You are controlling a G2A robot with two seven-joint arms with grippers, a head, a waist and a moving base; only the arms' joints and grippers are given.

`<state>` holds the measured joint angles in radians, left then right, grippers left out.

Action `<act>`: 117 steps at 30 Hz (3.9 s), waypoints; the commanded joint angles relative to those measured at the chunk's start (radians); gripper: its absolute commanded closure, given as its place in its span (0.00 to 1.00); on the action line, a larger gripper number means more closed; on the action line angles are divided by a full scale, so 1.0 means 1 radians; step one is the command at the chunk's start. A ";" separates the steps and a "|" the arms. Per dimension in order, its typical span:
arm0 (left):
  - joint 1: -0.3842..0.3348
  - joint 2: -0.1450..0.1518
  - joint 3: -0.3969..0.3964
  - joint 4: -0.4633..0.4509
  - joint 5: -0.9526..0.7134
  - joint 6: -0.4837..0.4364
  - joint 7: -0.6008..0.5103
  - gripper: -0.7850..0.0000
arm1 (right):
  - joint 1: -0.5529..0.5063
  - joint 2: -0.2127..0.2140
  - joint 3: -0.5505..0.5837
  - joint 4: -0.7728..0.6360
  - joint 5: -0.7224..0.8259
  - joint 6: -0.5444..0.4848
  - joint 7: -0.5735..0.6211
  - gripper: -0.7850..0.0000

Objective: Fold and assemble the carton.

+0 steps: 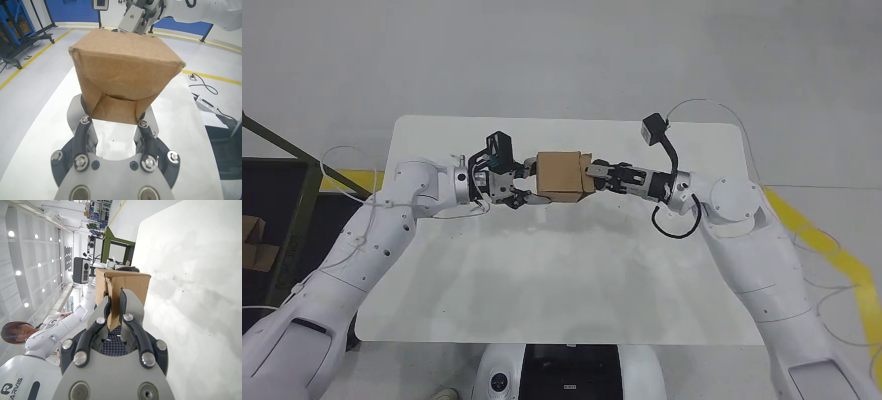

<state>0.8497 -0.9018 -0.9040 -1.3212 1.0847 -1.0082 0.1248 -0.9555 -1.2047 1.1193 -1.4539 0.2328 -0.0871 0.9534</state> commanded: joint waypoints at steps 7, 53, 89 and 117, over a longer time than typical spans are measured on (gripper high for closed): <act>0.013 -0.005 -0.011 -0.020 0.030 0.032 -0.020 0.53 | 0.007 0.001 -0.010 -0.003 -0.017 0.012 -0.006 0.93; 0.058 -0.027 -0.064 -0.063 0.053 0.067 -0.114 0.62 | 0.008 0.008 -0.039 -0.063 -0.089 0.010 -0.040 0.74; 0.030 -0.065 -0.029 0.093 0.046 0.058 -0.171 0.62 | -0.107 0.039 0.090 -0.169 -0.153 -0.207 -0.156 0.00; -0.070 -0.138 0.109 0.325 0.133 0.012 -0.175 0.00 | -0.198 0.053 0.119 -0.162 -0.169 -0.296 -0.214 0.00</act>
<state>0.7754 -1.0426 -0.7898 -0.9967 1.2171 -0.9906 -0.0572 -1.1552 -1.1518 1.2405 -1.6200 0.0629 -0.3808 0.7399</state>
